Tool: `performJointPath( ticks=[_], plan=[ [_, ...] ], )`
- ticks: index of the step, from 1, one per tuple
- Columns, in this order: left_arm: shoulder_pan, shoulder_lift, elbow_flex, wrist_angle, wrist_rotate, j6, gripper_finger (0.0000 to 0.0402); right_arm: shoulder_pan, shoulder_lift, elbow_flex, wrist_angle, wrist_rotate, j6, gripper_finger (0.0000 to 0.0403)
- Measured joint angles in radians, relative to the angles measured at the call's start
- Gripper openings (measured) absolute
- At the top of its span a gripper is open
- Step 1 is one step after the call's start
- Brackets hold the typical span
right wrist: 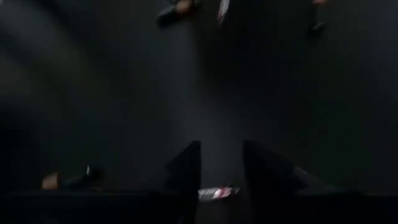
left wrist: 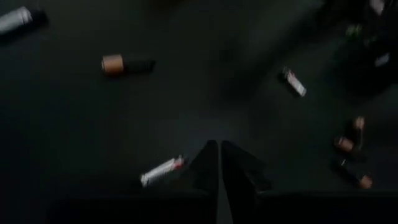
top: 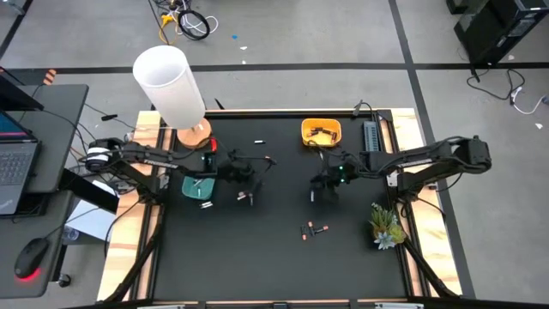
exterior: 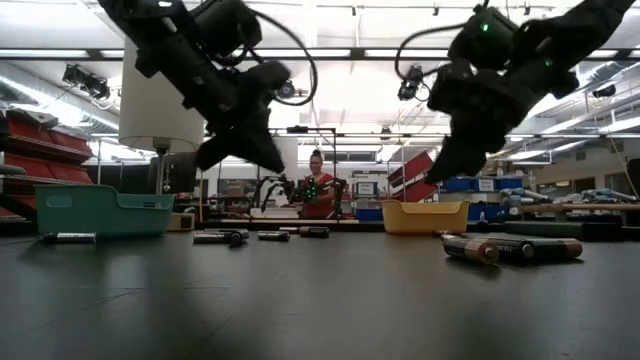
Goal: Sort batteries
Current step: Put the silver battery into the green bin
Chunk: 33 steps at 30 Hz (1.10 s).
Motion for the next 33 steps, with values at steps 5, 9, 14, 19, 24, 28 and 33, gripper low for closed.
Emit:
performJointPath(
  ticks=[5, 9, 14, 19, 24, 28, 33],
  plan=[
    [0.0, 0.0, 0.05, -0.019, -0.065, -0.001, 0.0082, 0.029, 0.029, -0.015, -0.007, 0.018, -0.078, 0.0217],
    [0.008, 0.0, 0.069, -0.015, -0.066, -0.001, 0.0101, 0.044, 0.055, -0.03, -0.018, 0.063, -0.19, 0.0267],
    [0.008, 0.0, 0.071, 0.057, -0.065, -0.044, 0.0103, 0.043, 0.107, -0.031, -0.062, 0.054, -0.287, 0.0289],
    [0.006, 0.0, 0.07, 0.128, -0.073, -0.054, 0.0103, 0.045, 0.149, -0.03, -0.041, 0.033, -0.256, 0.028],
    [0.006, 0.0, 0.07, 0.131, -0.076, -0.07, 0.0103, 0.049, 0.156, -0.03, -0.013, 0.035, -0.185, 0.0276],
    [0.006, 0.0, 0.07, 0.126, -0.077, -0.08, 0.0103, 0.059, 0.156, -0.03, -0.01, 0.07, -0.177, 0.0287],
    [0.006, 0.0, 0.07, 0.123, -0.077, -0.08, 0.0104, 0.098, 0.156, -0.03, -0.009, 0.078, -0.119, 0.0302]
  ],
)
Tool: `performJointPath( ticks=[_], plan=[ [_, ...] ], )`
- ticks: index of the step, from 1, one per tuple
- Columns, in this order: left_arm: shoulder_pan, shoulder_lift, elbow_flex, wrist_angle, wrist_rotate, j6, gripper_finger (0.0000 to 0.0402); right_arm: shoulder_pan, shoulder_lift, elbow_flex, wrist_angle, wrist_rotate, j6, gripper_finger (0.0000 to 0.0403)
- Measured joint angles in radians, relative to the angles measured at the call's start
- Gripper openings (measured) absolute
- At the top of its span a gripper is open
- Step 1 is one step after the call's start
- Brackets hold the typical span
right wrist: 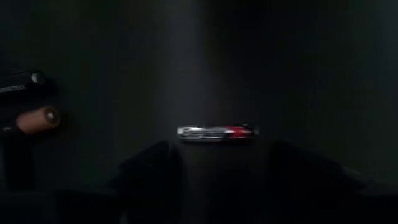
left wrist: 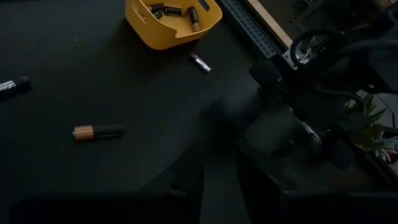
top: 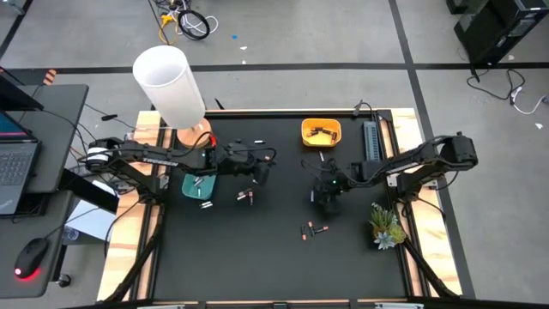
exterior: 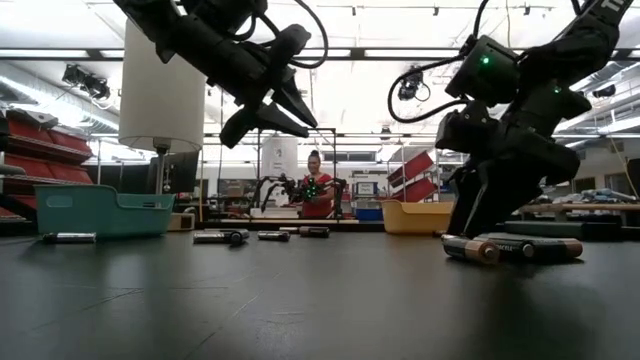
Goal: Sort batteries
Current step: Put the silver battery into the green bin
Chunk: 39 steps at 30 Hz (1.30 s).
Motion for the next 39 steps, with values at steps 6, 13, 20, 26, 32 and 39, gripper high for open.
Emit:
performJointPath(
  ticks=[6, 13, 20, 26, 32, 39],
  plan=[
    [0.0, 0.0, 0.0, 0.0, -0.001, 0.0, 0.0104, 0.083, 0.0, 0.0, 0.027, 0.107, 0.054, 0.0311],
    [0.0, 0.0, 0.0, -0.003, -0.001, 0.0, 0.0104, 0.111, 0.016, 0.0, 0.05, 0.186, 0.074, 0.0304],
    [0.0, 0.0, 0.0, -0.013, 0.015, -0.002, 0.0104, 0.111, 0.086, 0.003, 0.111, 0.182, 0.113, 0.0295],
    [-0.002, 0.0, 0.0, -0.015, 0.028, -0.008, 0.0104, 0.119, 0.111, 0.004, 0.122, 0.179, 0.119, 0.0285],
    [-0.002, 0.0, 0.0, -0.014, 0.032, -0.008, 0.0104, 0.119, 0.109, 0.004, 0.117, 0.178, 0.114, 0.0237],
    [-0.002, 0.0, 0.0, -0.015, 0.032, -0.008, 0.0104, 0.119, 0.11, 0.003, 0.111, 0.176, 0.073, 0.0181]
  ],
)
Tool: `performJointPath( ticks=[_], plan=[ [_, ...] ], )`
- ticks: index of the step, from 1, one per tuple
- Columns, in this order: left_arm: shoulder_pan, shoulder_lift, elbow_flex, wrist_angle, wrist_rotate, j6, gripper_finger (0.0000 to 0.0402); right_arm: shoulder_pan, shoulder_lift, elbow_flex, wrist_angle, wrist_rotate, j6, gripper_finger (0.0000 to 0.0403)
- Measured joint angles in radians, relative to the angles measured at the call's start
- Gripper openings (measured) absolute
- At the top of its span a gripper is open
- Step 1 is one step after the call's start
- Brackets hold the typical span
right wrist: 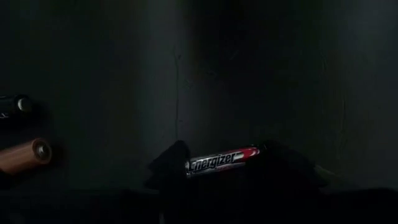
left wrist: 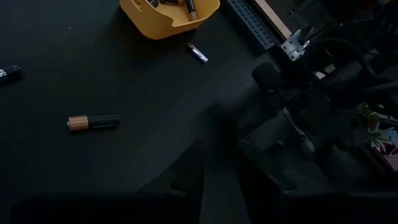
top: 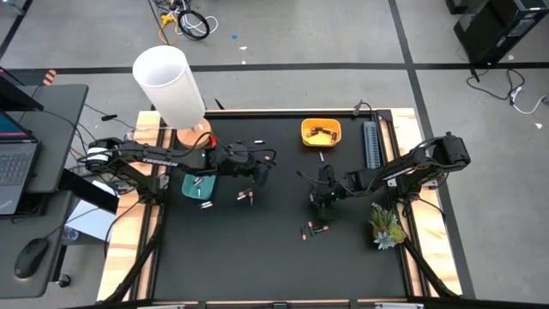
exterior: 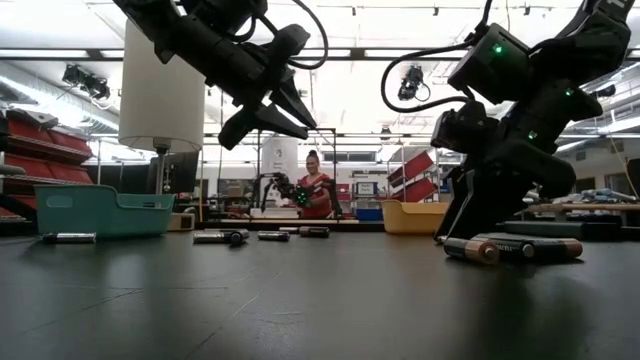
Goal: Sort batteries
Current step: Put the silver battery into the green bin
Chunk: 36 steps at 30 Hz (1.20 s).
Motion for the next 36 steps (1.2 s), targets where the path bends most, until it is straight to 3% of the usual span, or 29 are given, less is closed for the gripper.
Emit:
performJointPath(
  ticks=[19, 28, 32, 36],
  plan=[
    [0.0, 0.0, 0.0, 0.001, 0.007, 0.0, 0.0103, -0.005, 0.003, -0.003, 0.062, -0.015, -0.019, 0.0192],
    [-0.008, 0.0, -0.022, 0.061, 0.291, -0.035, 0.0103, -0.029, -0.033, 0.052, 0.04, -0.029, -0.08, 0.0192],
    [-0.015, 0.0, -0.07, 0.182, 0.319, -0.096, 0.0103, -0.059, -0.061, 0.111, -0.007, -0.028, -0.124, 0.0192],
    [-0.018, 0.0, -0.129, 0.258, 0.273, -0.194, 0.0104, -0.08, -0.082, 0.178, -0.043, -0.027, -0.172, 0.0193]
  ],
)
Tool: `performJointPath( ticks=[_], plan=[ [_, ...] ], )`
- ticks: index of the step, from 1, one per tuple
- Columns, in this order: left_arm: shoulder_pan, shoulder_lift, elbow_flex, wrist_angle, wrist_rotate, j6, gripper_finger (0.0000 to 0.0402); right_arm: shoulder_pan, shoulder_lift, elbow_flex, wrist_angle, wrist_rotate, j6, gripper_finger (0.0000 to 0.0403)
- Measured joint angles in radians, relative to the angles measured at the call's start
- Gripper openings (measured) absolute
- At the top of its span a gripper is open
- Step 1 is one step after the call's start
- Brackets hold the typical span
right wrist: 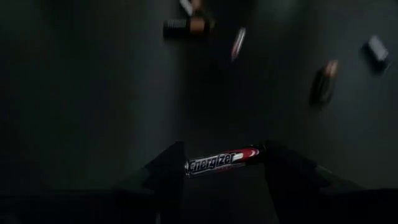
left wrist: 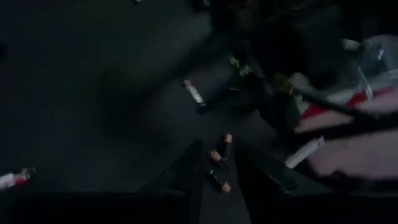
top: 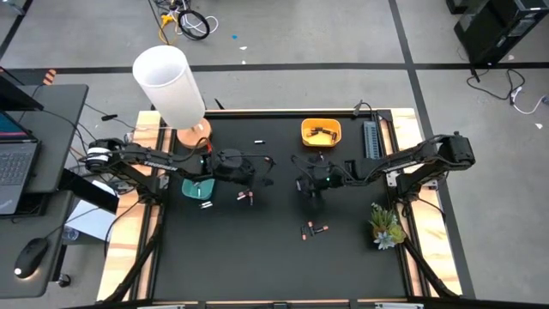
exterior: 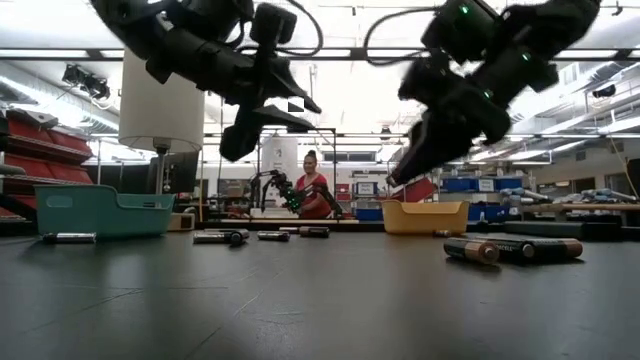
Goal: Sort batteries
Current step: Put the silver battery into the green bin
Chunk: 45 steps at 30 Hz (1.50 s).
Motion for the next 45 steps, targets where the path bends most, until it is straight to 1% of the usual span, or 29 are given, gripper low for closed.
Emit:
performJointPath(
  ticks=[4, 9, 13, 17, 22, 26, 39, 42, 45],
  plan=[
    [-0.001, 0.001, -0.078, 0.121, -0.057, -0.085, 0.0117, -0.012, -0.013, 0.08, -0.027, 0.002, -0.042, 0.0193],
    [-0.001, 0.0, -0.153, 0.369, -0.125, -0.147, 0.0158, -0.022, -0.014, 0.194, -0.057, 0.005, -0.065, 0.0193],
    [0.001, 0.001, -0.16, 0.418, -0.165, -0.16, 0.0186, -0.024, -0.015, 0.257, -0.037, 0.007, -0.106, 0.0193],
    [0.003, 0.001, -0.16, 0.451, -0.191, -0.16, 0.0194, -0.036, -0.011, 0.274, -0.022, 0.007, -0.109, 0.0194],
    [0.007, 0.001, -0.159, 0.48, -0.221, -0.165, 0.0194, -0.055, -0.011, 0.273, 0.039, 0.006, -0.109, 0.0194],
    [0.008, 0.021, -0.148, 0.55, -0.245, -0.165, 0.0194, -0.068, -0.011, 0.273, 0.042, 0.005, -0.109, 0.0194],
    [0.008, 0.158, -0.02, 0.625, -0.236, -0.137, 0.0191, -0.076, -0.01, 0.273, 0.059, -0.005, -0.101, 0.0194],
    [0.008, 0.181, -0.004, 0.62, -0.251, -0.137, 0.0167, -0.07, -0.011, 0.273, 0.058, -0.005, -0.101, 0.0194],
    [0.008, 0.186, -0.001, 0.62, -0.273, -0.137, 0.0112, -0.066, -0.01, 0.273, 0.055, -0.005, -0.101, 0.0194]
  ],
)
